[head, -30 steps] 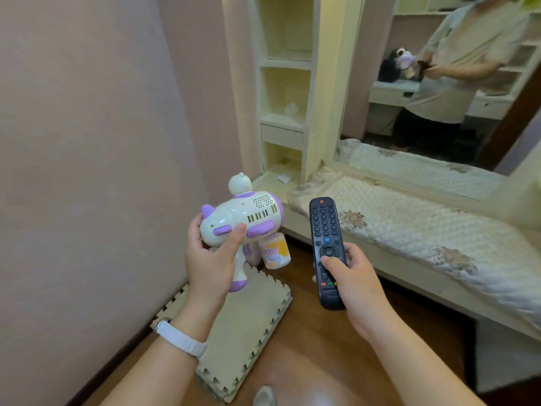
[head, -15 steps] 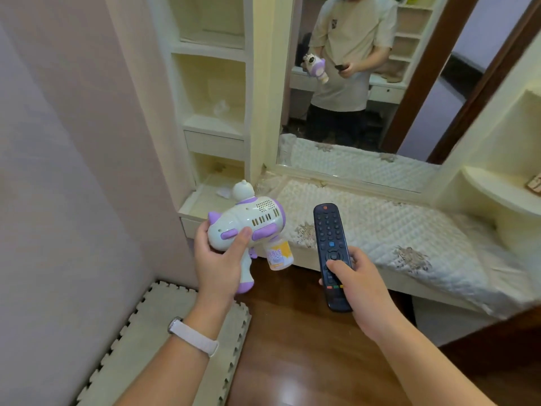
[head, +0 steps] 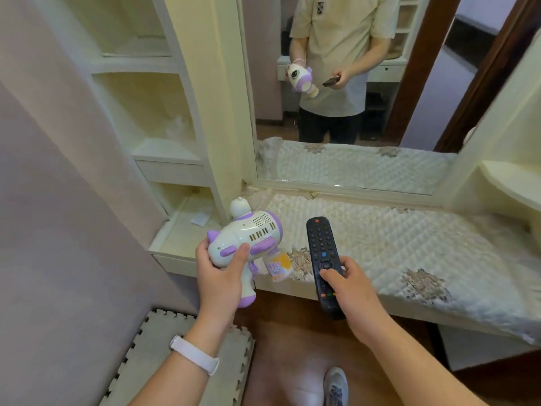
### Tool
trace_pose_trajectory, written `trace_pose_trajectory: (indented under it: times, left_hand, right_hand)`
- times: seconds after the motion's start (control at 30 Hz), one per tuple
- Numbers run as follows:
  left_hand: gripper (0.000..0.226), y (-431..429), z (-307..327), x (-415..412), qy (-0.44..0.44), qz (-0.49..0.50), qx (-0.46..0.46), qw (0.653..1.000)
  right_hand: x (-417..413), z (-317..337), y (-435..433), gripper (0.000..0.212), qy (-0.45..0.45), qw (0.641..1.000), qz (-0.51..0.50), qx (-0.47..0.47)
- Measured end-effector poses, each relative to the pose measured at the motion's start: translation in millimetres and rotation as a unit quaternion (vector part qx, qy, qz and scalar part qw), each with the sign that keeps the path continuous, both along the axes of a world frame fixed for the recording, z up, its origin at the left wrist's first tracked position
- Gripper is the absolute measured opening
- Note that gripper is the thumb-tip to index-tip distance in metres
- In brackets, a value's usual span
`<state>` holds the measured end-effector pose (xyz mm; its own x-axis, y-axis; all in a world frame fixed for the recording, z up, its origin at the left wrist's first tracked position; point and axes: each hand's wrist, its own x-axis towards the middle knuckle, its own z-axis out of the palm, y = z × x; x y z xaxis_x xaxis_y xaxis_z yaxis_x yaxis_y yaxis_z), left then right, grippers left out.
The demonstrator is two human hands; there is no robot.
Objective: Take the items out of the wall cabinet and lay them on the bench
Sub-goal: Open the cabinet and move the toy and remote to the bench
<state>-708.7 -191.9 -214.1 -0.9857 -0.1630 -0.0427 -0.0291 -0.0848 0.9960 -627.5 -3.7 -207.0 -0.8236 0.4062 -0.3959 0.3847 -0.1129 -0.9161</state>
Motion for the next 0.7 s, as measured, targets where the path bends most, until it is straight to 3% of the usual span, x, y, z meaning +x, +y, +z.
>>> trace_pose_trajectory:
  times: [0.37,0.7]
  left_hand:
    - [0.050,108.2,-12.7,-71.8,-0.032,0.063,-0.050,0.996]
    - [0.048,150.2,-29.5,-120.3,-0.084,0.107,-0.082,0.987]
  right_hand:
    - [-101.4,-14.9,135.5,0.014,-0.008,0.997,0.065,-0.034]
    - [-154.4,-51.1,167.4,0.016,-0.064,0.992,0.087,-0.064]
